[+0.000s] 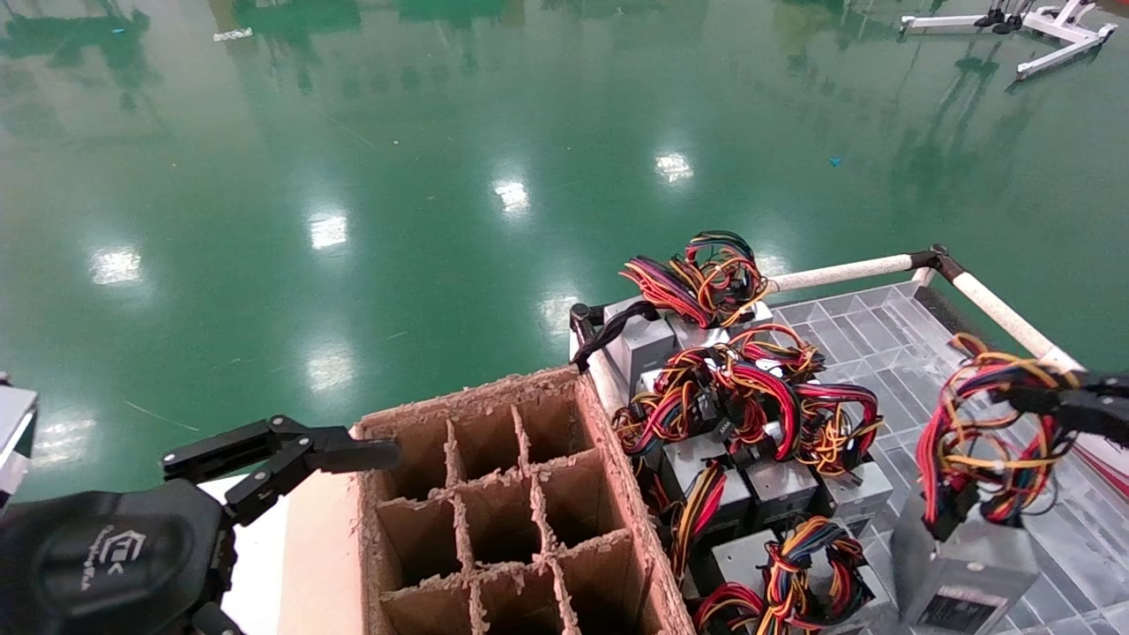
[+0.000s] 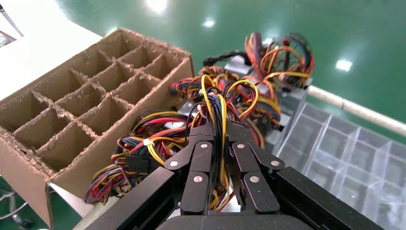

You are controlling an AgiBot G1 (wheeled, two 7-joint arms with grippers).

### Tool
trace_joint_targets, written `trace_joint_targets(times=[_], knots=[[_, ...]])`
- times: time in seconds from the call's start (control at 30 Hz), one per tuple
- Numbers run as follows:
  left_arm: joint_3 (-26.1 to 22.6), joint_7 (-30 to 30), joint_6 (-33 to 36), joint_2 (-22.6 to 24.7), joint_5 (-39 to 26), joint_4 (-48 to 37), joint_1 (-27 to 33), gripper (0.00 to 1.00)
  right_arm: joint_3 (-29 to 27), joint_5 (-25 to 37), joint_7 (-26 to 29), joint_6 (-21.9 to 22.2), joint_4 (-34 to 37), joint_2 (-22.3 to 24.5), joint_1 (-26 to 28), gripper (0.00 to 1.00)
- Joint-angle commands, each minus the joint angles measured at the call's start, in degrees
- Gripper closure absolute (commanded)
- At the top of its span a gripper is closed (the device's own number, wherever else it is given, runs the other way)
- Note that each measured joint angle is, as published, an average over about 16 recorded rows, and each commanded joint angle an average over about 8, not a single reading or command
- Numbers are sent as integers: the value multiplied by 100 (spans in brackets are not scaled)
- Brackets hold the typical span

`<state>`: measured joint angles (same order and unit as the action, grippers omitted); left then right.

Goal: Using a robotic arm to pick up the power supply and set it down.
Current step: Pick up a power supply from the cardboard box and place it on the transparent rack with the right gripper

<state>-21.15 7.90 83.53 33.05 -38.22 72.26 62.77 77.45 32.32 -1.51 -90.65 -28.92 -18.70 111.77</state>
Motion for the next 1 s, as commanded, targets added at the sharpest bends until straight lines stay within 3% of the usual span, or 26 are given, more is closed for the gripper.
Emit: trace_joint_targets(times=[0.03,0.57,1.0], knots=[[0,0,0,0,0,0,0,0,67,2,-7,12,51,-77,-66,100],[-1,0,0,0,1,0,0,0,229,-518,-236,24,823,-764,-854,100],[-1,-1,0,0,1,0,0,0,44,-1474,-303,-12,1136,-603,-1868,100]])
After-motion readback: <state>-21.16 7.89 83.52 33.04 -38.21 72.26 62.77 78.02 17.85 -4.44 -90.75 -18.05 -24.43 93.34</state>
